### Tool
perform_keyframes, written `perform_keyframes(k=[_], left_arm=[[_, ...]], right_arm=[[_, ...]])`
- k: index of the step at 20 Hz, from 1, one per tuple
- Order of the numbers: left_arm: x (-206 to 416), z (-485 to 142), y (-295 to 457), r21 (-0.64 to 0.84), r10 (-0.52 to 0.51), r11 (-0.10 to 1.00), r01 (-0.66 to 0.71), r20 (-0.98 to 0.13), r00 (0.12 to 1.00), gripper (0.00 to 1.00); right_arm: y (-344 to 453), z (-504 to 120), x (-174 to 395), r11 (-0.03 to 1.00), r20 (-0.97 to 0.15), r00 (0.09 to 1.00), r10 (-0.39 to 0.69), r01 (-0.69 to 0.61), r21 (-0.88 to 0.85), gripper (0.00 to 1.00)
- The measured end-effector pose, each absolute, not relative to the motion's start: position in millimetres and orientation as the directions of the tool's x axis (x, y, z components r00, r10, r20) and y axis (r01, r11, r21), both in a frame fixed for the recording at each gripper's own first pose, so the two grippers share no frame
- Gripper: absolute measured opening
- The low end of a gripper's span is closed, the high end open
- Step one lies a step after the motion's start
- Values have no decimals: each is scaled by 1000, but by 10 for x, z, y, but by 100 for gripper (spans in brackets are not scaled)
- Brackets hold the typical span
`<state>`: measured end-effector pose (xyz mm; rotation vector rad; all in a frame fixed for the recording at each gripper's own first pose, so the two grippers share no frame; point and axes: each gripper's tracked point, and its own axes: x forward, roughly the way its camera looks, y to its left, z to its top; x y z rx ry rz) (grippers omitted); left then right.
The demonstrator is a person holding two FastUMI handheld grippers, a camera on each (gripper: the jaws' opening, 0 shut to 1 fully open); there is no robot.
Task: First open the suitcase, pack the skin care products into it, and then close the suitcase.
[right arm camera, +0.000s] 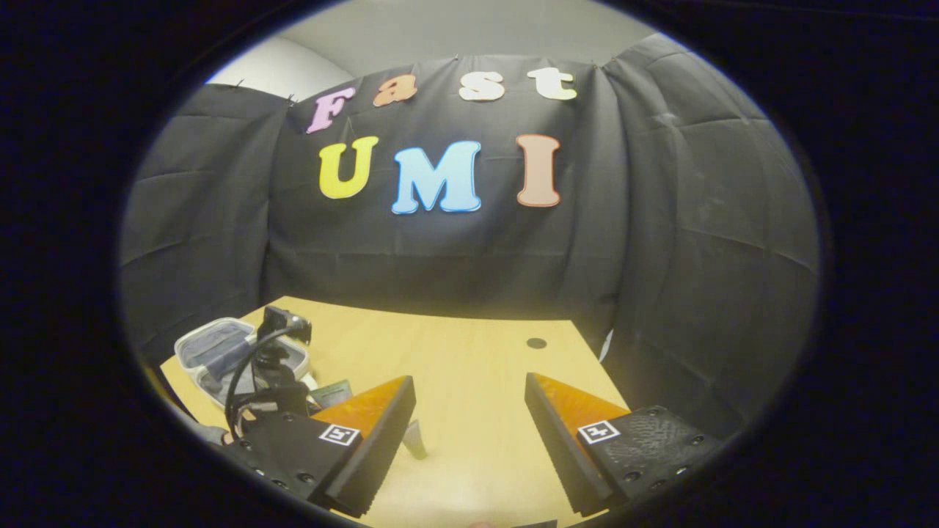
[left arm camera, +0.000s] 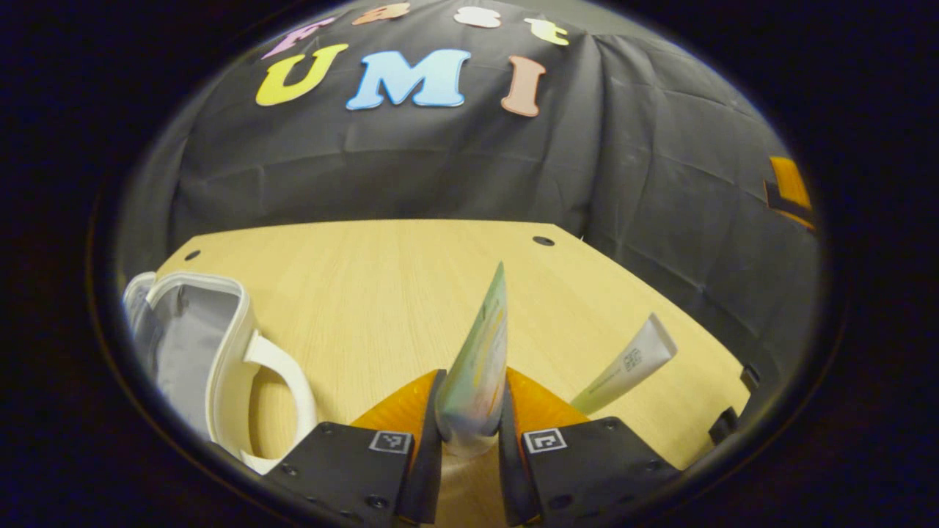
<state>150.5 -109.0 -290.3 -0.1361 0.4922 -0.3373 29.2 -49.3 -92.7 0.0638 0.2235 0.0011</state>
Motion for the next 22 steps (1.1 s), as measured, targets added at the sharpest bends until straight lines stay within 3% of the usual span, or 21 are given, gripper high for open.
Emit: perform_keyframes(k=[2, 3, 6, 10, 12, 13, 14, 17, 21, 22], left_arm=[[1459, -2787, -980, -250, -359, 930, 270, -462, 811, 43], [1411, -2605, -920, -254, -364, 928, 273, -459, 811, 37], [1255, -2116, -678, -256, -371, 924, 282, -435, 821, 37], [1022, -1656, -43, -269, -330, 935, 230, -425, 843, 36], [891, -1508, 375, -279, -299, 941, 191, -424, 855, 36], [854, -1506, 589, -276, -275, 947, 163, -436, 857, 36], [809, -1521, 810, -269, -250, 953, 137, -450, 857, 36], [720, -1815, 1410, -248, -192, 967, 65, -529, 827, 36], [689, -2326, 1935, -190, -147, 981, 24, -666, 732, 34], [687, -2437, 2015, -175, -140, 984, 23, -693, 707, 37]], right_arm=[[-330, -1064, 399, 997, -245, 969, 36, -18, 75, 92], [-241, -1148, 454, 996, -261, 964, 51, -31, 83, 92], [43, -1641, 649, 990, -357, 928, 106, -66, 123, 92], [164, -2399, 767, 996, -523, 849, 68, -27, 86, 88], [188, -2671, 765, 996, -581, 813, 41, 10, 85, 79], [213, -2780, 763, 995, -607, 794, 36, 28, 95, 66], [249, -2836, 746, 993, -622, 783, 26, 54, 109, 61], [306, -2853, 717, 979, -644, 765, 3, 128, 157, 29], [634, -2525, 513, 957, -638, 770, 23, 167, 236, 26], [765, -2398, 457, 953, -626, 779, 36, 162, 256, 22]])
